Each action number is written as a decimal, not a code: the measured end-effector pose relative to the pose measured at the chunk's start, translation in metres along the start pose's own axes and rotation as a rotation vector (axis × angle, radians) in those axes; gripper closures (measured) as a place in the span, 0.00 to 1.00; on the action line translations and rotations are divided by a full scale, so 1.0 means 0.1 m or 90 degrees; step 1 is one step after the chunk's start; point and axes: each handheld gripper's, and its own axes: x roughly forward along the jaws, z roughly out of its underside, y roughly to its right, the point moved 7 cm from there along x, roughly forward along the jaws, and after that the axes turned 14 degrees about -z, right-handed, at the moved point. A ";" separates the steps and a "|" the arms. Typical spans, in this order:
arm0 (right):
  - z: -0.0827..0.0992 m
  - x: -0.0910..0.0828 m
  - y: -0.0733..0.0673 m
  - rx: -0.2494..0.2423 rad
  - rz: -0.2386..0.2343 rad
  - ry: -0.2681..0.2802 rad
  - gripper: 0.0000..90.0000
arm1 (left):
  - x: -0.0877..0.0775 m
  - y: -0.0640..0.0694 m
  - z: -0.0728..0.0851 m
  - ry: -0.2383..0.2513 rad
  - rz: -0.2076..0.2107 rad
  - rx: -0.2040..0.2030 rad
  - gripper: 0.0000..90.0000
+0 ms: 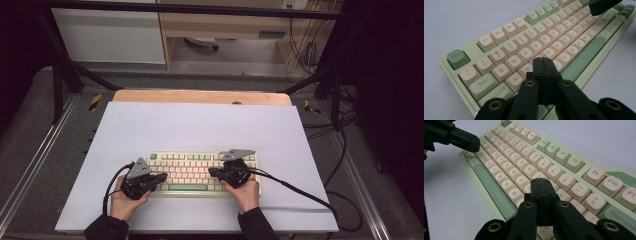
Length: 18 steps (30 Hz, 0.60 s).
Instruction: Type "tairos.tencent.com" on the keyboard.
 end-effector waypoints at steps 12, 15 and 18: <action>-0.04 0.16 0.06 0.006 0.018 -0.005 1.00 | 0.00 -0.01 0.00 0.000 -0.002 -0.001 0.99; -0.04 0.18 0.09 0.010 0.023 -0.009 1.00 | 0.00 -0.01 0.00 0.000 -0.002 0.000 0.99; -0.03 0.19 0.11 0.014 0.026 -0.010 1.00 | 0.00 0.00 0.00 -0.001 -0.002 0.000 0.99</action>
